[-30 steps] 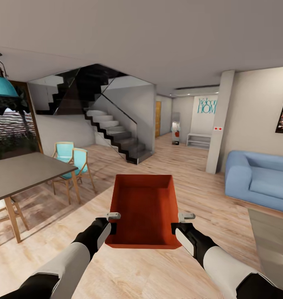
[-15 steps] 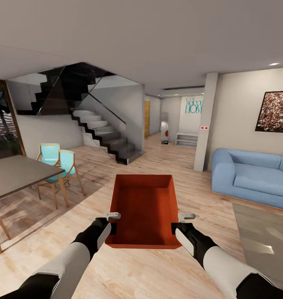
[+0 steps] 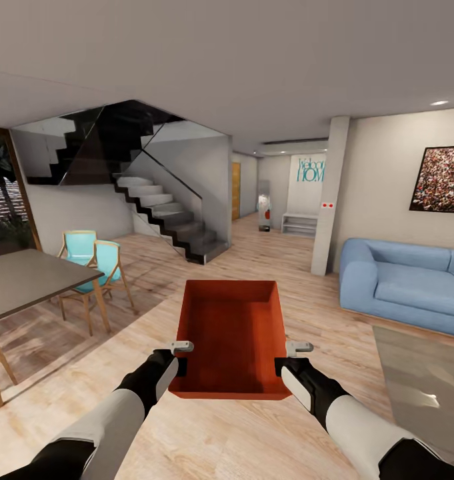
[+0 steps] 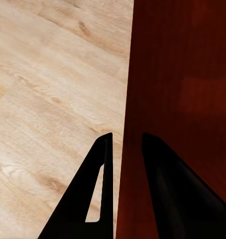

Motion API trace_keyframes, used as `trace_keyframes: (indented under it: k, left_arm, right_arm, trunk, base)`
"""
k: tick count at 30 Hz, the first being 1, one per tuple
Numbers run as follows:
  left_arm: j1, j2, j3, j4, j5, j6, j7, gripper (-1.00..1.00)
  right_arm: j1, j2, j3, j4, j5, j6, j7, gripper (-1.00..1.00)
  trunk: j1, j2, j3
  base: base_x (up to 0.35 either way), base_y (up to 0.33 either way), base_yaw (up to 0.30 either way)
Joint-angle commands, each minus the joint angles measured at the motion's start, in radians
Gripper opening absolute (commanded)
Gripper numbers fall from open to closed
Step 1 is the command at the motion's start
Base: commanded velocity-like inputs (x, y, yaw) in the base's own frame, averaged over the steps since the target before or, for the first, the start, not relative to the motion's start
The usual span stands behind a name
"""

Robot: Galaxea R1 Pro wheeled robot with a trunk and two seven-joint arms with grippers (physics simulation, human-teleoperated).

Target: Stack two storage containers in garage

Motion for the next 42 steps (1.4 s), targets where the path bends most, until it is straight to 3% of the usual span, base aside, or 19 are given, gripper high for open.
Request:
trace_keyframes:
  k: [1, 9, 42]
  left_arm:
    - [0.001, 0.0, -0.005, -0.001, -0.03, 0.012, 0.021, -1.0]
    - [0.001, 0.0, -0.005, -0.001, -0.031, 0.012, 0.021, -1.0]
    - [0.001, 0.001, -0.005, -0.001, -0.03, 0.014, 0.021, -1.0]
  right_arm:
    - [-0.002, -0.001, -0.013, -0.003, 0.024, 0.009, -0.01, -1.0]
    - [-0.002, -0.001, -0.013, -0.003, 0.024, 0.009, -0.01, -1.0]
    - [-0.002, -0.001, -0.013, -0.003, 0.024, 0.009, -0.01, -1.0]
  trunk:
    - [0.0, -0.002, -0.002]
    - [0.0, -0.002, -0.002]
    - [0.0, -0.002, -0.002]
  base:
    - [0.0, 0.0, 0.0]
    - [0.108, 0.0, 0.0]
    - [0.32, 0.0, 0.0]
